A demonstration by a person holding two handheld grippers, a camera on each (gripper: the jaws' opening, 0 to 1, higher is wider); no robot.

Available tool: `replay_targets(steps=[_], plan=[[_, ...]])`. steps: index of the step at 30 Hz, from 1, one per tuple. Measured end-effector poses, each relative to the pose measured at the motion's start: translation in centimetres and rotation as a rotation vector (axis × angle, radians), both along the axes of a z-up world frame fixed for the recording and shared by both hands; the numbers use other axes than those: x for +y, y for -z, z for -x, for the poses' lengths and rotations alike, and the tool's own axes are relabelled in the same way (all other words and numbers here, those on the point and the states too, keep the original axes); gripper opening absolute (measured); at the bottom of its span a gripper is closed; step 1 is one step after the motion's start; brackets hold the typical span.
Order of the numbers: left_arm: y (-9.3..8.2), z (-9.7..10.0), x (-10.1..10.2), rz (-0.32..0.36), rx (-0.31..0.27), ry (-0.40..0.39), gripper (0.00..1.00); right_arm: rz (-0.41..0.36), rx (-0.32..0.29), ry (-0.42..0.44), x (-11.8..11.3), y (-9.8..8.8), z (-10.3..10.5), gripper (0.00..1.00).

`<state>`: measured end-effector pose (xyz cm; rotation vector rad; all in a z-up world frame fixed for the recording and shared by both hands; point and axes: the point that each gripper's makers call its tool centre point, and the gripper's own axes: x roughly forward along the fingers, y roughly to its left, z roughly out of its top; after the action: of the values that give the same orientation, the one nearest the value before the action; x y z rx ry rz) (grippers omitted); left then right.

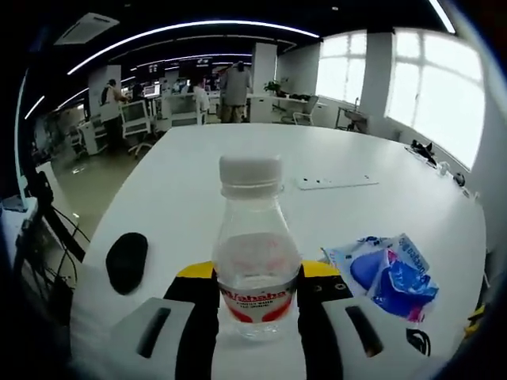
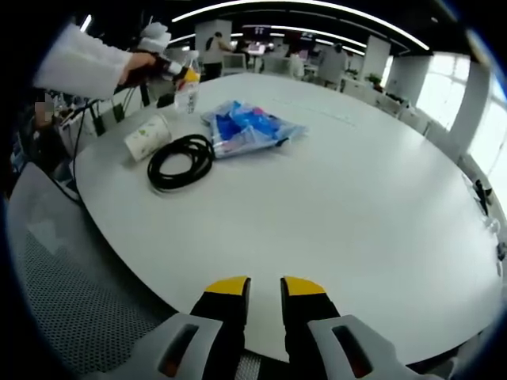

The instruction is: Arrange the tabletop items into an orderly group along one side of the table until the central work area is clear of visible clutter.

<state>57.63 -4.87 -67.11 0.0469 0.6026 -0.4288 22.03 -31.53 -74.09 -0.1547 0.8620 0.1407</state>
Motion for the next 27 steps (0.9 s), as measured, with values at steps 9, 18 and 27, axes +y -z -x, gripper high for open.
replay_targets(steps=[9, 18, 27], plan=[[-0.1, 0.9, 0.2, -0.008, -0.014, -0.011, 0.37, 0.004, -0.001, -0.004, 0.0, 0.0, 0.0, 0.13], [0.1, 2.3, 0.9, -0.005, -0.029, -0.015, 0.37, 0.004, -0.007, 0.000, -0.1, -0.1, -0.1, 0.13], [0.1, 2.7, 0.8, -0.034, -0.039, 0.033, 0.37, 0.004, -0.011, 0.003, -0.1, -0.2, -0.1, 0.13]])
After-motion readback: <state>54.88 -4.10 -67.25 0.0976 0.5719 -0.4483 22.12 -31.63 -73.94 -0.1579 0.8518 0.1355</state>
